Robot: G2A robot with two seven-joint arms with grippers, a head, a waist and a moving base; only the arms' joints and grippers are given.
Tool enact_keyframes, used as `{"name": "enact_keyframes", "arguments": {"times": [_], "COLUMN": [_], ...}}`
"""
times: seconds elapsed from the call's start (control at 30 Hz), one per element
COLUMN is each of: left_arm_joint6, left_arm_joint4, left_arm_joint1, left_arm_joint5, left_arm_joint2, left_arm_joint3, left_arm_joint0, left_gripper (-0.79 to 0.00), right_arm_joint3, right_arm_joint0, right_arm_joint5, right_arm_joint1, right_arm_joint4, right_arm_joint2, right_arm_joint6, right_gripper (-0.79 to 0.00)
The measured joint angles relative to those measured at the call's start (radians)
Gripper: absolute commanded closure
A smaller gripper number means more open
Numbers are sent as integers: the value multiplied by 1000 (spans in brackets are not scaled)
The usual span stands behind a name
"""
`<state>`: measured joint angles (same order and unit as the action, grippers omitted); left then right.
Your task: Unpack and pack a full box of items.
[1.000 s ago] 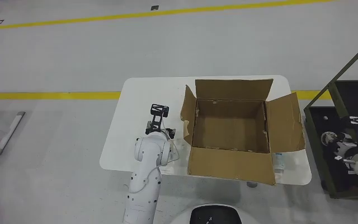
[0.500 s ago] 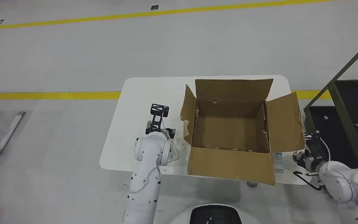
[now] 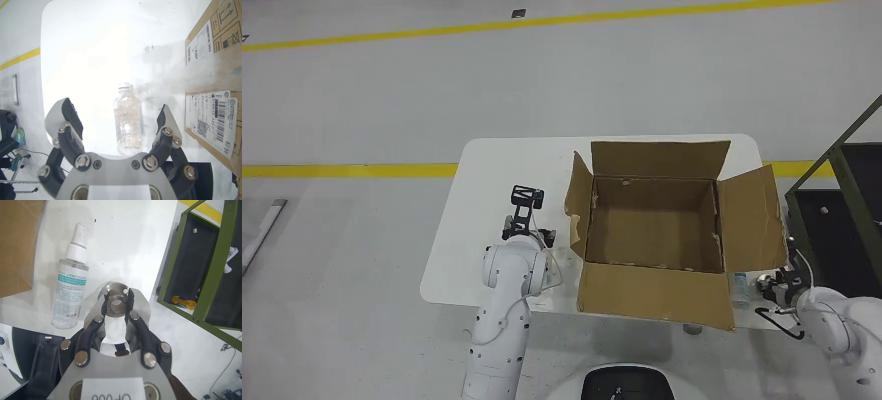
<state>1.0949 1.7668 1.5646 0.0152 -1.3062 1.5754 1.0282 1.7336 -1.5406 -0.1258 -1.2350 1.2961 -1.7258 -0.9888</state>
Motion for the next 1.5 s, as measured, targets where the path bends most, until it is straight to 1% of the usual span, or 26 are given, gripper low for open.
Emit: {"name": "enact_keyframes", "arguments": {"times": [0.23, 0.27, 0.33, 0.43, 0.6, 0.7, 0.73, 0.77, 0.87, 1.03, 1.17, 1.23, 1.33, 1.5], "left_arm_joint6": [0, 0, 0, 0, 0, 0, 0, 0, 0, 0, 0, 0, 0, 0], "left_arm_joint4": [0, 0, 0, 0, 0, 0, 0, 0, 0, 0, 0, 0, 0, 0], "left_arm_joint1": [0, 0, 0, 0, 0, 0, 0, 0, 0, 0, 0, 0, 0, 0], "left_arm_joint5": [0, 0, 0, 0, 0, 0, 0, 0, 0, 0, 0, 0, 0, 0], "left_arm_joint2": [0, 0, 0, 0, 0, 0, 0, 0, 0, 0, 0, 0, 0, 0], "left_arm_joint3": [0, 0, 0, 0, 0, 0, 0, 0, 0, 0, 0, 0, 0, 0], "left_arm_joint0": [0, 0, 0, 0, 0, 0, 0, 0, 0, 0, 0, 0, 0, 0], "left_gripper": [-785, -785, -785, -785, -785, -785, -785, -785, -785, -785, -785, -785, -785, -785], "right_arm_joint3": [-8, -11, -14, -13, 0, 27, 36, 45, 71, 121, 212, 265, 348, 454], "right_arm_joint0": [1, 1, -1, -2, -5, -8, -10, -11, -20, -38, -61, -71, -86, -103], "right_arm_joint5": [4, 5, 7, 11, 20, 40, 48, 55, 80, 165, 178, 166, 146, 127], "right_arm_joint1": [3, 4, 5, 6, 8, 10, 10, 11, 12, 6, -2, -4, -6, -10], "right_arm_joint4": [-5, -5, -4, -8, -25, -68, -85, -102, -161, -254, -352, -376, -411, -447], "right_arm_joint2": [5, 5, 5, 6, -4, -39, -54, -72, -144, -261, -311, -327, -329, -301], "right_arm_joint6": [2, 3, 5, 6, 9, 24, 35, 50, 144, 409, 568, 620, 662, 683], "right_gripper": [-225, -256, -262, -314, -332, -314, -296, -256, 0, 0, 0, 0, 0, 0]}}
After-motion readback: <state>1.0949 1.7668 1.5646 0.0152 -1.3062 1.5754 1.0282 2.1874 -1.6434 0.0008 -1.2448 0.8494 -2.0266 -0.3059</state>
